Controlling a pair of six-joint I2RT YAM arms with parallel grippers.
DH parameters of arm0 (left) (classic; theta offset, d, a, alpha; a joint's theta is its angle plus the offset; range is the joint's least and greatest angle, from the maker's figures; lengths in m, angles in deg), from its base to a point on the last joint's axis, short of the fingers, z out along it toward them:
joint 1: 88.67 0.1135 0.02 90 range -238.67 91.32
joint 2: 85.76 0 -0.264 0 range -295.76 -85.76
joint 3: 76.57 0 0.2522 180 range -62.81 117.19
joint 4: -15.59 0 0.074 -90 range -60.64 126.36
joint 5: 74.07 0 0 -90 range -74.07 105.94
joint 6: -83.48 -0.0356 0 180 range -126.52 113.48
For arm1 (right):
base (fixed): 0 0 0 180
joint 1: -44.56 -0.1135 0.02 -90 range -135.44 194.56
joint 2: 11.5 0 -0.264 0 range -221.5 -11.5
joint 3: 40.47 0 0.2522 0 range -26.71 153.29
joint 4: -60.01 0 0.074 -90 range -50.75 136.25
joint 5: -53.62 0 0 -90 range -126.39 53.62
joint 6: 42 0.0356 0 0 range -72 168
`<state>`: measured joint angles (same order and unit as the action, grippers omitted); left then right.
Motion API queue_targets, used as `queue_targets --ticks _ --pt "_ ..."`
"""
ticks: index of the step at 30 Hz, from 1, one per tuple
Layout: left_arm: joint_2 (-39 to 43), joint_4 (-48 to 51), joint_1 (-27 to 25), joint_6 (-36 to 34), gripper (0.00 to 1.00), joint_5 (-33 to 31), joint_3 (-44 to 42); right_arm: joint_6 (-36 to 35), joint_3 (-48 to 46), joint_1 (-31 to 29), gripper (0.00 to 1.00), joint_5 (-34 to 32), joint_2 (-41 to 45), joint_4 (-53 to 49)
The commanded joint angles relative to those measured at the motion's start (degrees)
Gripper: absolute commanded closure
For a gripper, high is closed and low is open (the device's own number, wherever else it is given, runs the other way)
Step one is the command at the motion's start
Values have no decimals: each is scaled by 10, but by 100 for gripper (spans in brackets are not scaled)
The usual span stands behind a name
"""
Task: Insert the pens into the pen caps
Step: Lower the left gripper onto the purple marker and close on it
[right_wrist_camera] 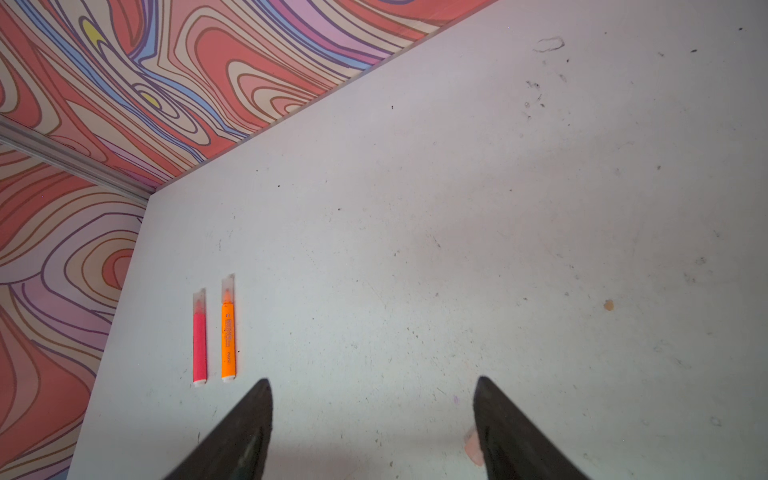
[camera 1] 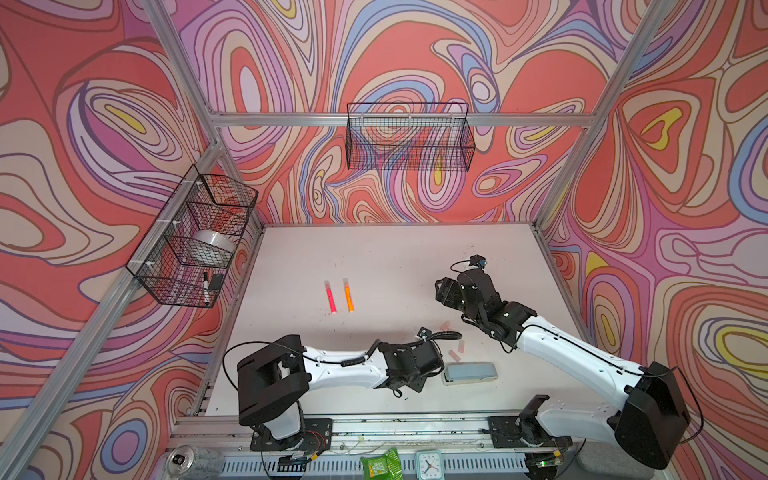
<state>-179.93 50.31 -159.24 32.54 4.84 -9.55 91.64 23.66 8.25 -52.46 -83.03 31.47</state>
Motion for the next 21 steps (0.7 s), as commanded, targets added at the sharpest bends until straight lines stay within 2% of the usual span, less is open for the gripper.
queue_targets --ticks 1,16,21 --pt "-15 23 -2 6 49 -20 19 2 -7 5 22 -5 2 -8" --pt "-64 49 -2 9 56 -37 45 2 -6 7 22 0 4 -9" --pt "-68 55 -3 13 62 -38 43 3 -6 8 22 1 4 -9"
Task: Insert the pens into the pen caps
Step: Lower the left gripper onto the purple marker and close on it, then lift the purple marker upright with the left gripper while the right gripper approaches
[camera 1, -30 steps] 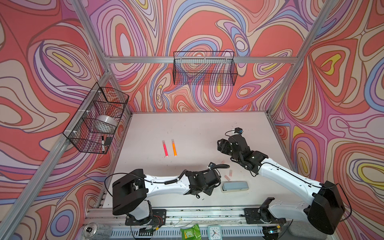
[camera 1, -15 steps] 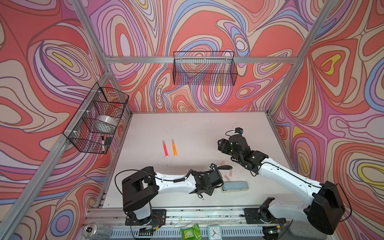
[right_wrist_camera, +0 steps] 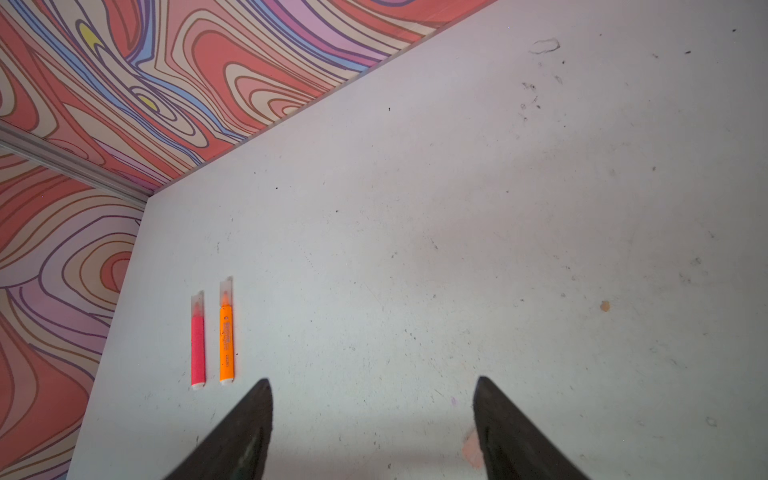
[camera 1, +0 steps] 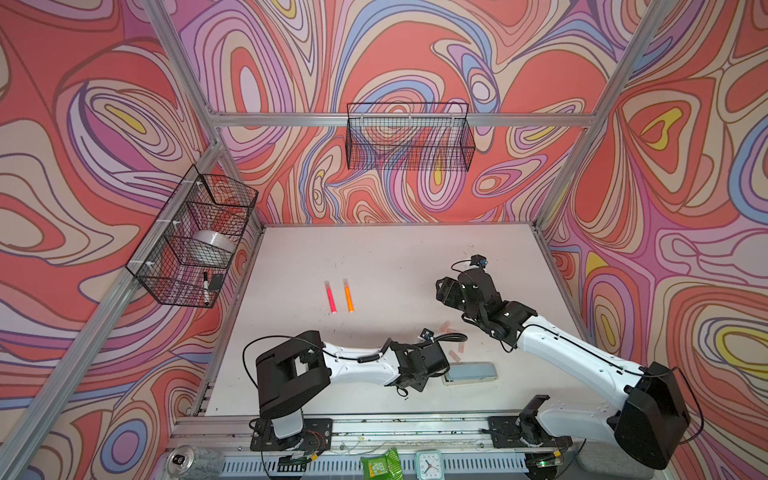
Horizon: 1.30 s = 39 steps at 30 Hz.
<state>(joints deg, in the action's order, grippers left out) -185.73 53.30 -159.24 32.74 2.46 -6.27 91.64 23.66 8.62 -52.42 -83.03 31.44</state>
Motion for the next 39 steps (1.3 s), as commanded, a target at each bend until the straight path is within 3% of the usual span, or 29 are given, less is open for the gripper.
queue_targets --ticks 1,10,22,28,34,39 --pt "-10 26 -2 12 63 -14 9 2 -5 4 22 1 3 -8" --pt "-22 21 -2 16 68 -14 6 4 -7 5 22 2 4 -8" --pt "-26 18 3 7 87 -23 5 4 -10 6 22 -1 11 -8" --pt "18 8 47 -38 90 11 13 9 -20 6 22 -10 33 -7" --pt "87 36 136 -93 95 57 79 5 -31 7 22 -28 78 -7" --pt "93 -2 200 -130 100 75 125 2 -47 8 22 -20 104 13"
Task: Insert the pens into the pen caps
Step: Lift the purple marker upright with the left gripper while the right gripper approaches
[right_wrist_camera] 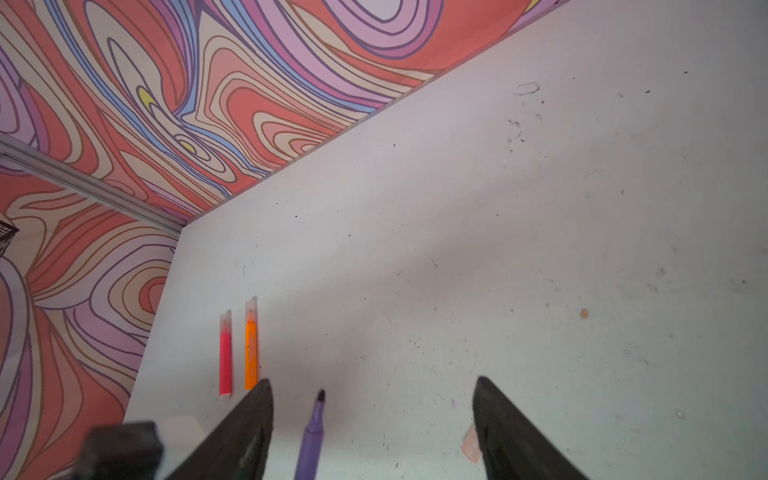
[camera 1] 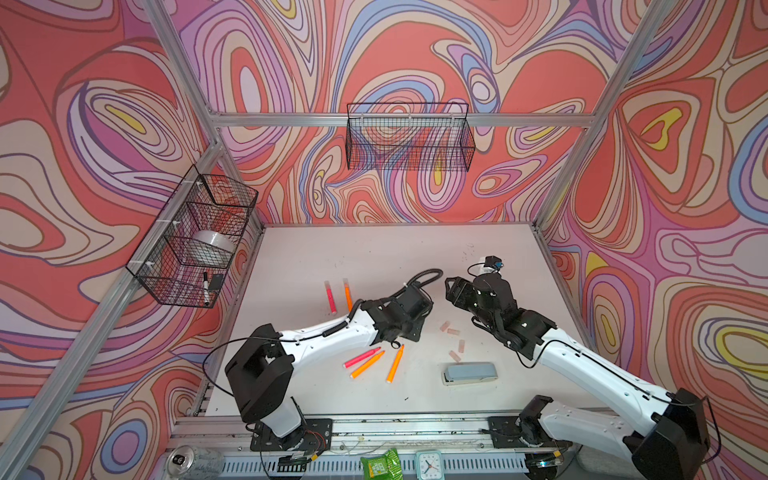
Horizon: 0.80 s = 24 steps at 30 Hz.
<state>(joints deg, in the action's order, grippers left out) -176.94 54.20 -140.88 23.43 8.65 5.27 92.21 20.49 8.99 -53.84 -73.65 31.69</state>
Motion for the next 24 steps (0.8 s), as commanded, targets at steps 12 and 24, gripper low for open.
queue_targets --ticks 12,24 --pt "97 -356 19 -152 100 26 -197 -23 -76 4 28 147 36 164" --pt "141 -392 19 -166 100 58 -236 2 -80 4 31 223 -29 217"
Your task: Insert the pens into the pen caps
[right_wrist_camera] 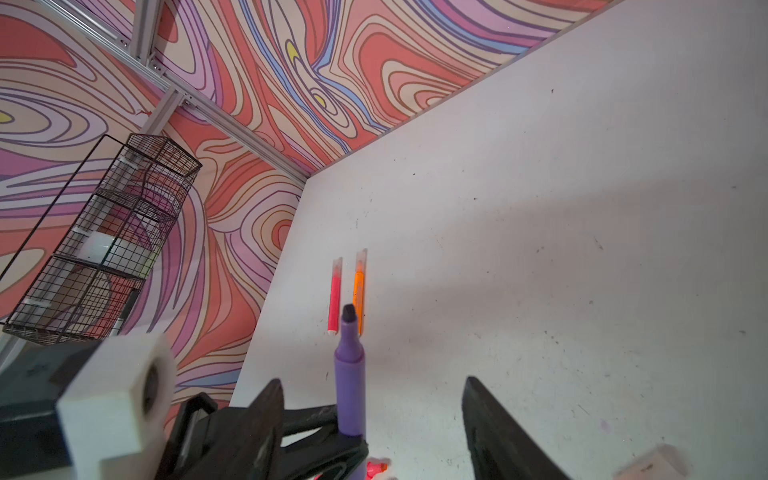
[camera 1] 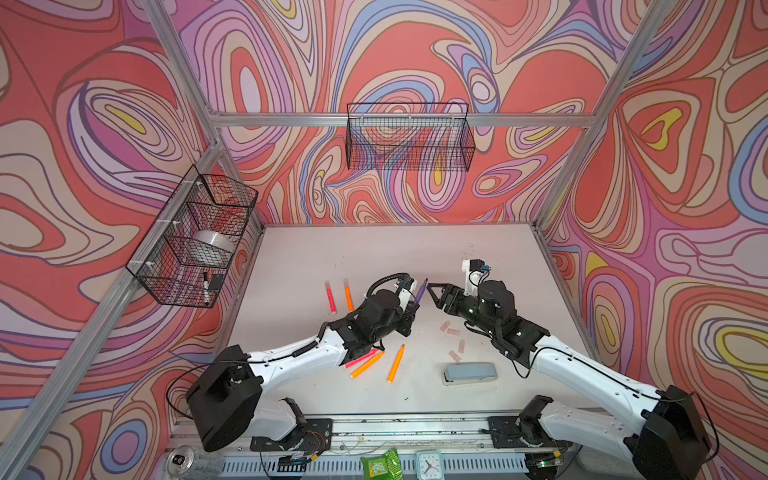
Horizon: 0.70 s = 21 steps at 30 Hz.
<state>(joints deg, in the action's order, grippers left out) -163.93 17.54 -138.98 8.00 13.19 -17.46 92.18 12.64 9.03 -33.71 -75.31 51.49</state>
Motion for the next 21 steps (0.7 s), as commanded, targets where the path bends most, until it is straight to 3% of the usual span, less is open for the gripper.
queue_targets --ticks 1,21 --pt "9 -23 0 -11 100 15 -7 1 -1 2 32 24 -17 22" --pt "-20 -16 -1 -9 100 76 12 -1 24 2 52 58 -62 19"
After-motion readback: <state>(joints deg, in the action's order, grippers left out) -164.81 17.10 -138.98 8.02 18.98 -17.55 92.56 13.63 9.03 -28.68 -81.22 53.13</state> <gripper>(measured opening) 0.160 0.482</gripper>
